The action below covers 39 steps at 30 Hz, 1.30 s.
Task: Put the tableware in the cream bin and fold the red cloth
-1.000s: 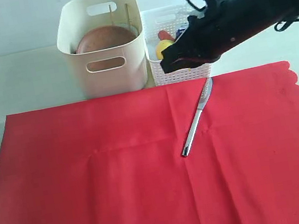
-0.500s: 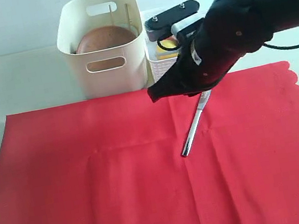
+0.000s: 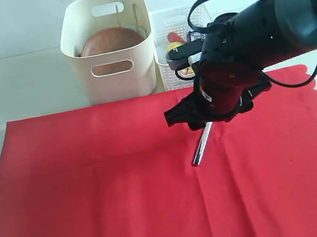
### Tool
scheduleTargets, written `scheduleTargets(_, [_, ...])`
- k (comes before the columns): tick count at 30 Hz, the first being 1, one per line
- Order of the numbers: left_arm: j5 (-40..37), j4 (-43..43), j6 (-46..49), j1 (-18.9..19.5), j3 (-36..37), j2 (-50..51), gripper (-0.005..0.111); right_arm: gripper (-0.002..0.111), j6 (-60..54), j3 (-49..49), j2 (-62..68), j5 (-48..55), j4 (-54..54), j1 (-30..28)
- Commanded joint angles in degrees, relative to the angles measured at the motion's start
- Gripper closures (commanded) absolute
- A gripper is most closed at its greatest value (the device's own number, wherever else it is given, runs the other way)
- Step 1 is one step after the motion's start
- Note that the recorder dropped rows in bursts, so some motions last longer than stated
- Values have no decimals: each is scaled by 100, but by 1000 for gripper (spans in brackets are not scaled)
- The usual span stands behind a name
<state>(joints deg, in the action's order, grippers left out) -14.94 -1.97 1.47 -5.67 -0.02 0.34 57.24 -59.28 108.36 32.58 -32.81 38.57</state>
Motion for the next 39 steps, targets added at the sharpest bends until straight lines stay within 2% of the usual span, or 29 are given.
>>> scheduleTargets(1, [23, -26, -30, -25, 2, -34, 104, 48, 620, 14, 276, -115, -462, 10])
scheduleTargets(8, [23, -26, -30, -25, 2, -34, 104, 49, 1119, 14, 658, -271, -1002, 10])
scheduleTargets(14, [23, -26, -30, -25, 2, -34, 104, 51, 1181, 14, 773, -271, -1020, 10])
scheduleTargets(18, [23, -26, -30, -25, 2, -34, 104, 69, 1170, 14, 773, -258, -1020, 10])
scheduleTargets(24, [23, -26, -30, -25, 2, -34, 104, 107, 1076, 14, 773, -236, -919, 10])
scheduleTargets(35, [23, -26, -30, -25, 2, -34, 104, 108, -131, 14, 204, -12, 30, 10])
scheduleTargets(39, [23, -26, -30, -25, 2, -34, 104, 108, -977, 14, -16, 224, 643, 10])
